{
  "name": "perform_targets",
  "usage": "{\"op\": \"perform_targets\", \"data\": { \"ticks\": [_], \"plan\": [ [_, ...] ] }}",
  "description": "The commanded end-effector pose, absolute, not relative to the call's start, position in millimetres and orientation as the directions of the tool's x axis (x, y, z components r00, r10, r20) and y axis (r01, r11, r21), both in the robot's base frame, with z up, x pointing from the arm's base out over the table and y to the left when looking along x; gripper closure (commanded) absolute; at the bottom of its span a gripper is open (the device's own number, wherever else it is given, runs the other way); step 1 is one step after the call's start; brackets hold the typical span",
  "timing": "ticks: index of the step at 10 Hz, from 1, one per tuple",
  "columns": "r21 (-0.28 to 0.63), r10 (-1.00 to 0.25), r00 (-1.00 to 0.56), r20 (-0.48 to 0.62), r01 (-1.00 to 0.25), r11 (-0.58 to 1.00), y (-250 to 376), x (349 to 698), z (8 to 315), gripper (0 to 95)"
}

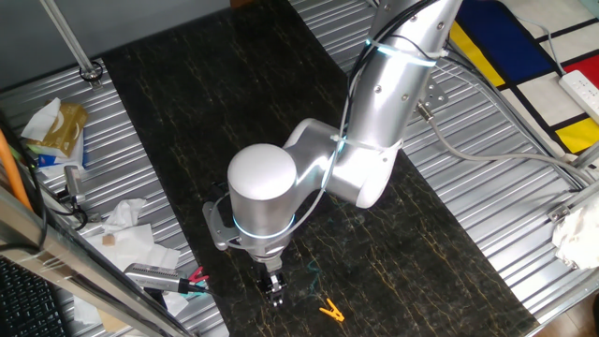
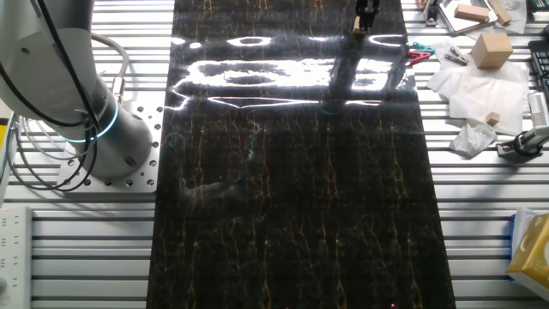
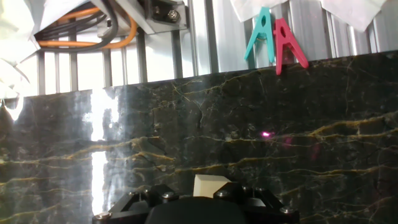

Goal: Use the gripper to push the small block from left to right

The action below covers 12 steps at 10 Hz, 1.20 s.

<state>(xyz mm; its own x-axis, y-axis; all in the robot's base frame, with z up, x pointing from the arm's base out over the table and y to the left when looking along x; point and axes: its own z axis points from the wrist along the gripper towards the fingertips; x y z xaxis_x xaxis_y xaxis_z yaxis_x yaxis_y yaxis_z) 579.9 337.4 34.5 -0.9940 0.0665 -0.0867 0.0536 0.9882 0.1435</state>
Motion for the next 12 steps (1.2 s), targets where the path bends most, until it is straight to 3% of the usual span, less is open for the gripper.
{"op": "perform_targets", "data": {
  "ticks": [1, 11, 12],
  "plan": [
    [0.144, 0.066, -0.994, -0.087, 0.053, 0.988, 338, 579, 34, 38.0],
    [0.144, 0.066, -0.994, -0.087, 0.053, 0.988, 338, 579, 34, 38.0],
    [0.107, 0.017, -0.998, -0.055, 0.011, 0.994, 331, 570, 65, 0.0]
  ]
}}
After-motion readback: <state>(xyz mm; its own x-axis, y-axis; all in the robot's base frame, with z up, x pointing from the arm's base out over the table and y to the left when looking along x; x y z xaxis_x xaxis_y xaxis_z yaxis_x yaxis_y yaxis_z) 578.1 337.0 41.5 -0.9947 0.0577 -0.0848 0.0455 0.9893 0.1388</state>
